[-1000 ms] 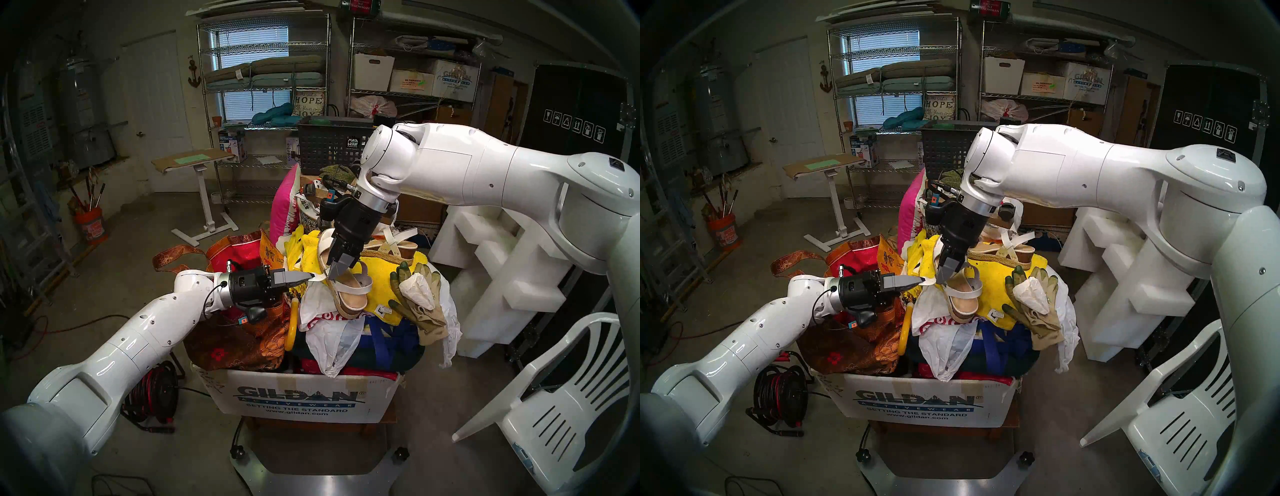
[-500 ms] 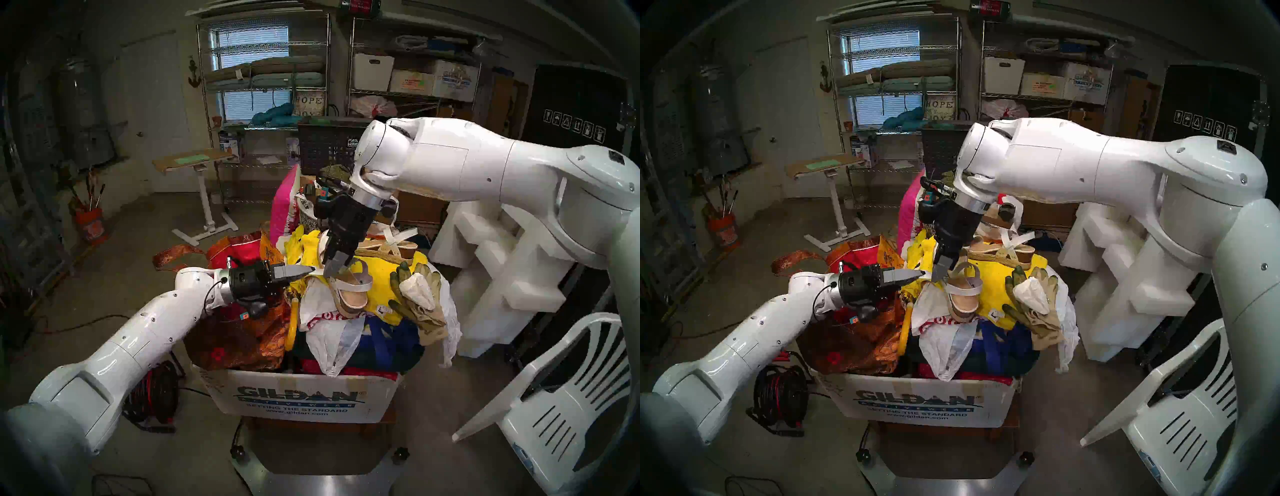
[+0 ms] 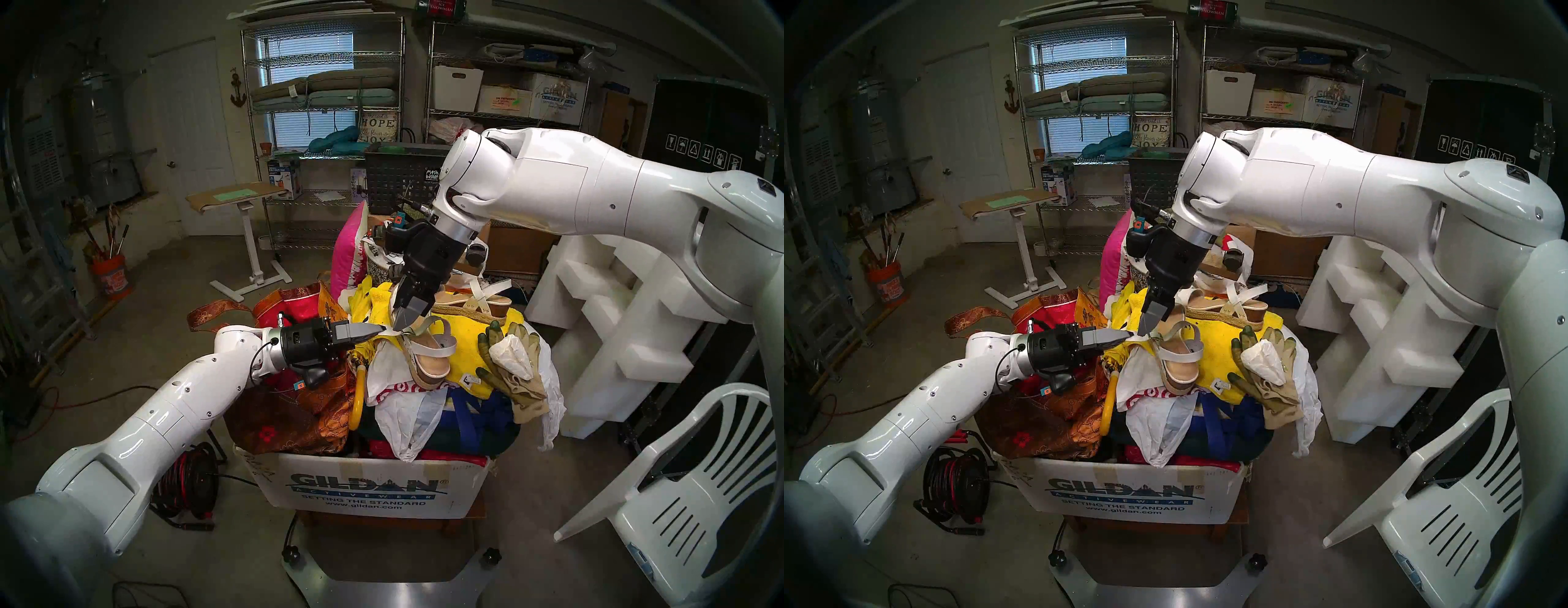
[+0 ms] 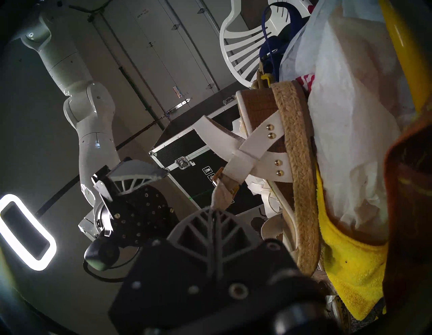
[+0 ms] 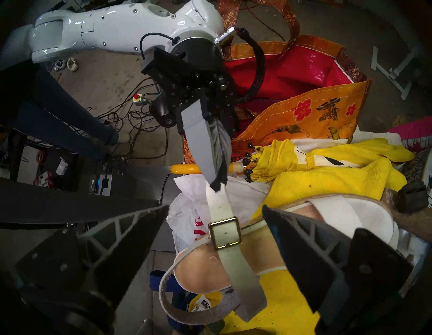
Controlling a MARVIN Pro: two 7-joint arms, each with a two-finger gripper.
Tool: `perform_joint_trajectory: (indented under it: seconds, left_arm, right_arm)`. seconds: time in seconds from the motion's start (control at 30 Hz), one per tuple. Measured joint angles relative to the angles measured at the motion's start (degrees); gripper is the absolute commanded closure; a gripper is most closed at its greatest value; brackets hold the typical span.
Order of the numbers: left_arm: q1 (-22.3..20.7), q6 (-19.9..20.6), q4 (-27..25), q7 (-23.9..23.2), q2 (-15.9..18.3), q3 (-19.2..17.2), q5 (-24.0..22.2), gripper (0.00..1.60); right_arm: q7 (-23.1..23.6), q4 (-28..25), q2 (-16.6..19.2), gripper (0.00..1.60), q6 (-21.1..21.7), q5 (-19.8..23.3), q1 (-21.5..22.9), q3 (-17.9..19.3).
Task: Unbuckle a shoe
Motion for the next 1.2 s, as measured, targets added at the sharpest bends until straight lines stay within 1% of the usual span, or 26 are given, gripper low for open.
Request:
perform_joint_trajectory:
  seconds: [0.03,0.2,0.3,0.53,0.67,0.83,1.2]
  left_arm:
    - [0.0,-0.1,0.0,-0.1,0.0,0.0,0.0,1.6]
    - [0.0,-0.5,-0.1,-0.5,0.2,-0.2,-0.2,1.6]
    - [0.1,-0.7,-0.2,-0.7,0.4,-0.2,-0.3,1.6]
    - [0.2,-0.9,-0.6,-1.1,0.7,-0.5,-0.6,1.6]
    - [0.3,-0.7,-0.8,-1.0,0.9,-0.5,-0.6,1.6]
    - [0.3,-0.5,-0.9,-0.8,1.0,-0.5,-0.6,1.6]
    - [0.3,-0.4,-1.4,-0.7,1.0,-0.4,-0.8,1.6]
  right_arm:
    - [0.0,0.0,0.0,0.0,0.0,0.1,0.0,0.0]
    - [0.1,0.2,0.1,0.0,-0.3,0.2,0.4,-0.5]
    - [0.5,0.3,0.0,0.0,-0.9,0.0,0.3,-1.8]
    - [0.9,0.9,0.0,0.0,-3.0,-0.6,-2.9,-4.2]
    - [-0.2,1.6,0.0,0.0,-4.4,-0.7,-4.7,-4.3]
    - [-1.0,2.5,0.1,0.0,-5.8,-0.4,-6.0,-3.8]
    - [-1.5,2.9,0.8,0.0,-7.5,0.0,-6.8,-3.2]
